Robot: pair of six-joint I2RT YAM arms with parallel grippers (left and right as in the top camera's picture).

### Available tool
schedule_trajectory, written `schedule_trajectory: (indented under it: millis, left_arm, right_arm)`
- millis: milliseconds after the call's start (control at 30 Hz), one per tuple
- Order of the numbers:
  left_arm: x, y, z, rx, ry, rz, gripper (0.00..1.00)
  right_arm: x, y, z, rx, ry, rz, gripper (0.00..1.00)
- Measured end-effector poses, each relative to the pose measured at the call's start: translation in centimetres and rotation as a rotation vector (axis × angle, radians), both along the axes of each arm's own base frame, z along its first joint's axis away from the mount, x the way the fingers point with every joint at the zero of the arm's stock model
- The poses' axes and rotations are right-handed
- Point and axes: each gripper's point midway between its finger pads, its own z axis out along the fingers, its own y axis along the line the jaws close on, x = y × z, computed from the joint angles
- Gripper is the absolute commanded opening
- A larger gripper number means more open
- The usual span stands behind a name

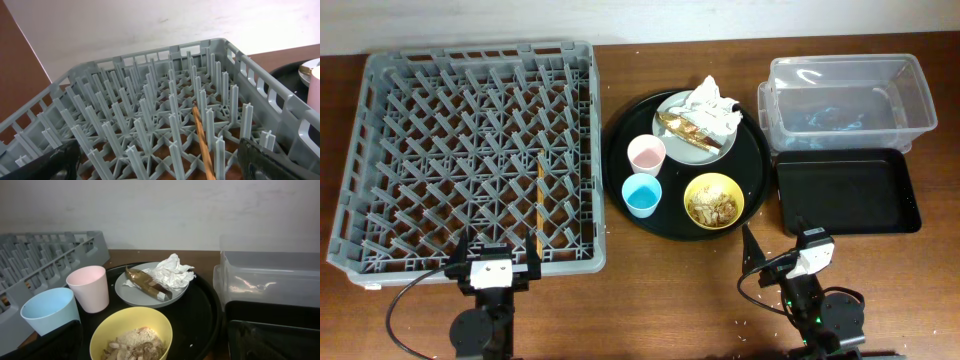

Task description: Sort waste into correct bins and load items into the dishwasher rack

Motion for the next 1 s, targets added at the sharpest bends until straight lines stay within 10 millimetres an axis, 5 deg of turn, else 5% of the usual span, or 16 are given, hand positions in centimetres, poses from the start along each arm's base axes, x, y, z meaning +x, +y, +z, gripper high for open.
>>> schedule_trajectory:
  millis: [667,1000]
  left_arm:
    - [0.0,0.0,0.0,0.000,0.000,0.000,0.99]
    - [0.0,0.0,0.0,0.000,0.000,0.000,0.99]
  right_arm:
    - [-0.1,0.5,0.2,0.003,-0.006,0.028,0.98]
    - [-0.6,1.6,2.6,0.008,-0.073,0.101,0.99]
